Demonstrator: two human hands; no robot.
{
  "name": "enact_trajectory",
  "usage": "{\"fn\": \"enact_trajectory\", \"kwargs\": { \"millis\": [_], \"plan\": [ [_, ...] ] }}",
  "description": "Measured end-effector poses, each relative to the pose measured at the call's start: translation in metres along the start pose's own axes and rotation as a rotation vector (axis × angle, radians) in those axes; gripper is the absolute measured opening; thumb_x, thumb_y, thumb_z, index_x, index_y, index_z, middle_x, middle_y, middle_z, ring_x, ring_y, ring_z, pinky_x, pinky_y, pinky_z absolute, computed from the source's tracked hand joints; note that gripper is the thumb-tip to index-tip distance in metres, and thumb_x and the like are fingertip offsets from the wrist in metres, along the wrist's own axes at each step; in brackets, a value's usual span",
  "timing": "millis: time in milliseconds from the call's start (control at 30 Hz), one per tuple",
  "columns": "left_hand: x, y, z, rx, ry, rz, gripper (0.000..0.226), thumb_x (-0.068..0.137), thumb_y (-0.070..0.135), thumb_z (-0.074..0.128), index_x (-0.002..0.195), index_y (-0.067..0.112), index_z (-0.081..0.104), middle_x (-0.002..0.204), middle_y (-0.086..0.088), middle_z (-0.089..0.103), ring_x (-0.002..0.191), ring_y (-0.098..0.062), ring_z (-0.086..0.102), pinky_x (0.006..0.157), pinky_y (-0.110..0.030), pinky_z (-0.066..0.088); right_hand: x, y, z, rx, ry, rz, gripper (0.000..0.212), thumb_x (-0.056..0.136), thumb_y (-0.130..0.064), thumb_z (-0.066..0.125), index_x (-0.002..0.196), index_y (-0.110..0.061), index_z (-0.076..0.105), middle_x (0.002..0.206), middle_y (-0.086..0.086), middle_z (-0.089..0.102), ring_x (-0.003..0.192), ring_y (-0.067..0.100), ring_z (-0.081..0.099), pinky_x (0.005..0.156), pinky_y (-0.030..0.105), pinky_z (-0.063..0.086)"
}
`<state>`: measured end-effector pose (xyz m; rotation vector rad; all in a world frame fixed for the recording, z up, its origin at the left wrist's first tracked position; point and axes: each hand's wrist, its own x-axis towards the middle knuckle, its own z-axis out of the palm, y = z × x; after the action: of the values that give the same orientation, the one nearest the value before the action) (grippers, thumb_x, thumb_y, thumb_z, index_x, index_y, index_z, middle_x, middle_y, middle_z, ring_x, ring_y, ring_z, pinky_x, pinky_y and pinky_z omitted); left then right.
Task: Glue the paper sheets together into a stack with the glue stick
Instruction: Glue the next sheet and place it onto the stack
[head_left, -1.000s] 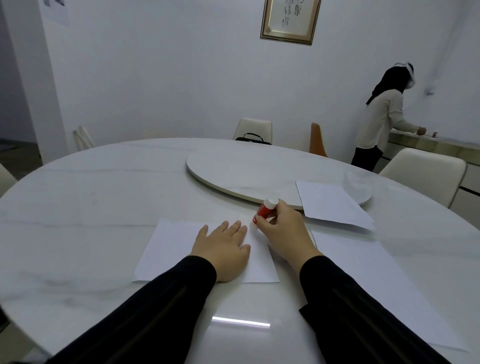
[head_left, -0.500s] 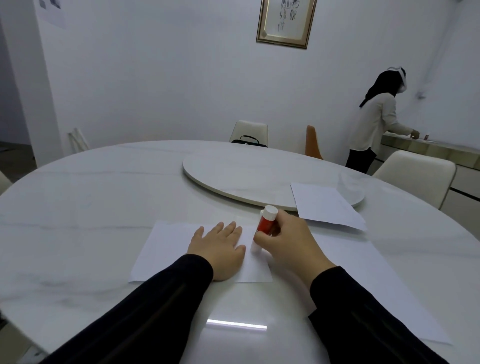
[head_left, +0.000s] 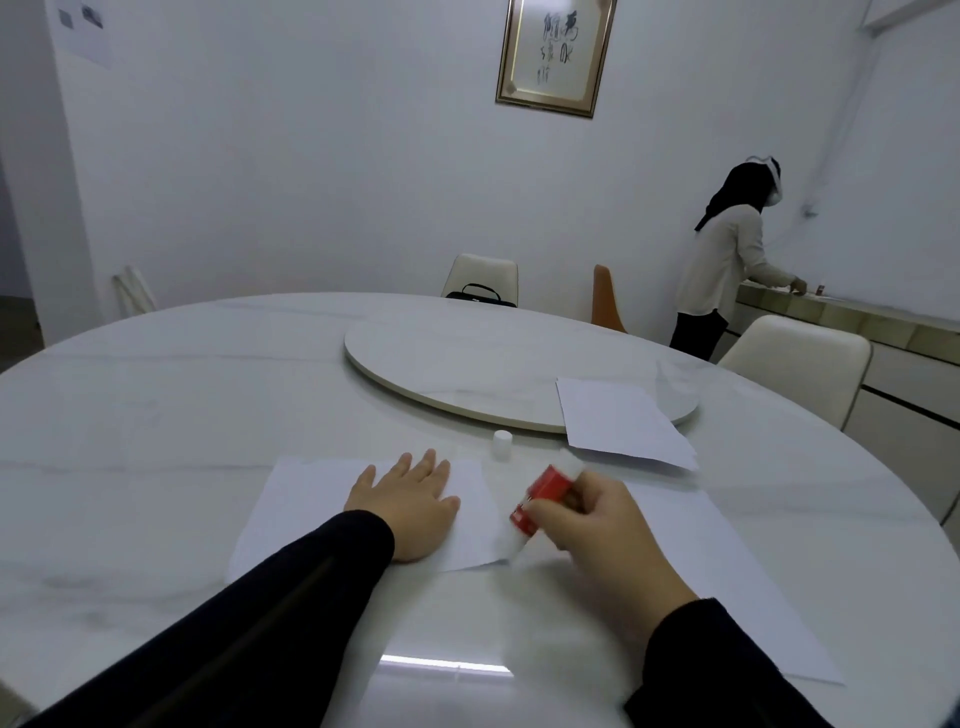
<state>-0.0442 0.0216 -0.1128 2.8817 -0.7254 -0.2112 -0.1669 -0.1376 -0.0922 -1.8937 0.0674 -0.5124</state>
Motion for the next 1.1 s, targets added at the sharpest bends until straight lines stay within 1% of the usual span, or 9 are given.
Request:
{"fn": "enact_trajectory", "kwargs": {
  "millis": [167, 300, 433, 533, 633, 733, 833, 900, 1100],
  "plan": [
    [-0.007, 0.006, -0.013, 0.127, 0.0, -0.197, 0.056, 0.096, 0.038, 0.015, 0.149, 0.025, 0.005, 0.159, -0.008, -0.007, 0.146, -0.03, -0.004, 0.114, -0.05, 0.009, 0.006, 0.003, -0.011, 0.308, 0.18, 0.023, 0.013, 0.063, -0.027, 0.067, 0.076, -0.026, 0.07, 0.059, -0.008, 0.06, 0.052, 0.008, 0.051, 0.052, 0.019, 0.043],
    [-0.018, 0.001, -0.04, 0.02, 0.027, 0.059, 0.053, 0.1, 0.027, 0.024, 0.15, 0.023, 0.007, 0.159, -0.001, -0.008, 0.146, -0.02, -0.009, 0.116, -0.04, 0.006, 0.006, 0.003, -0.007, 0.25, 0.236, -0.069, 0.023, 0.069, -0.023, 0.073, 0.082, -0.036, 0.06, 0.072, -0.009, 0.071, 0.055, 0.007, 0.055, 0.051, 0.014, 0.046],
    [-0.041, -0.014, -0.042, 0.117, -0.265, 0.172, 0.053, 0.1, 0.033, 0.024, 0.149, 0.032, 0.004, 0.159, 0.006, -0.007, 0.146, -0.014, -0.002, 0.117, -0.035, 0.004, 0.01, 0.005, 0.004, 0.12, 0.23, -0.104, 0.02, 0.085, -0.018, 0.067, 0.081, -0.034, 0.056, 0.077, -0.011, 0.073, 0.061, 0.008, 0.059, 0.056, 0.015, 0.047],
    [-0.049, 0.003, -0.025, 0.273, -0.071, -0.021, 0.054, 0.097, 0.042, 0.023, 0.147, 0.023, 0.017, 0.154, -0.007, 0.023, 0.139, -0.026, 0.026, 0.109, -0.042, 0.024, 0.013, 0.004, 0.014, 0.015, 0.217, -0.125, 0.015, 0.088, -0.022, 0.062, 0.086, -0.034, 0.054, 0.082, -0.012, 0.072, 0.073, 0.016, 0.063, 0.07, 0.032, 0.054],
    [-0.05, 0.031, -0.015, 0.388, 0.142, -0.087, 0.048, 0.094, 0.047, 0.023, 0.125, 0.017, 0.045, 0.125, -0.009, 0.051, 0.118, -0.028, 0.041, 0.095, -0.04, 0.03, 0.014, 0.004, 0.015, -0.043, 0.242, -0.156, 0.015, 0.087, -0.022, 0.061, 0.087, -0.035, 0.052, 0.083, -0.012, 0.071, 0.077, 0.024, 0.062, 0.075, 0.041, 0.055],
    [-0.04, 0.027, -0.014, 0.351, 0.164, 0.108, 0.046, 0.096, 0.039, 0.022, 0.133, 0.017, 0.04, 0.137, -0.01, 0.041, 0.126, -0.032, 0.031, 0.098, -0.042, 0.029, 0.014, 0.008, 0.011, -0.061, 0.233, -0.149, 0.015, 0.087, -0.024, 0.062, 0.088, -0.036, 0.053, 0.084, -0.01, 0.072, 0.078, 0.024, 0.063, 0.075, 0.045, 0.056],
    [-0.032, 0.01, -0.011, 0.156, -0.022, 0.247, 0.054, 0.098, 0.041, 0.019, 0.149, 0.027, 0.01, 0.16, 0.003, 0.001, 0.146, -0.021, -0.001, 0.116, -0.041, 0.007, 0.017, 0.011, 0.011, -0.043, 0.221, -0.135, 0.015, 0.086, -0.023, 0.063, 0.087, -0.036, 0.054, 0.084, -0.01, 0.072, 0.079, 0.022, 0.065, 0.074, 0.043, 0.056],
    [-0.031, 0.008, -0.001, 0.084, -0.004, 0.212, 0.057, 0.097, 0.045, 0.016, 0.149, 0.029, -0.001, 0.159, 0.007, -0.008, 0.146, -0.016, -0.008, 0.117, -0.039, -0.003, 0.024, 0.009, 0.015, -0.036, 0.211, -0.128, 0.017, 0.086, -0.024, 0.063, 0.086, -0.038, 0.053, 0.084, -0.011, 0.072, 0.078, 0.019, 0.066, 0.072, 0.038, 0.056],
    [-0.017, 0.022, 0.005, 0.031, 0.029, 0.033, 0.06, 0.096, 0.044, 0.014, 0.149, 0.021, -0.003, 0.159, 0.004, -0.008, 0.146, -0.019, -0.007, 0.118, -0.043, -0.001, 0.054, 0.004, 0.036, -0.065, 0.217, -0.143, 0.017, 0.087, -0.019, 0.061, 0.084, -0.033, 0.052, 0.078, -0.01, 0.07, 0.077, 0.01, 0.065, 0.073, 0.036, 0.057]
  ]
}}
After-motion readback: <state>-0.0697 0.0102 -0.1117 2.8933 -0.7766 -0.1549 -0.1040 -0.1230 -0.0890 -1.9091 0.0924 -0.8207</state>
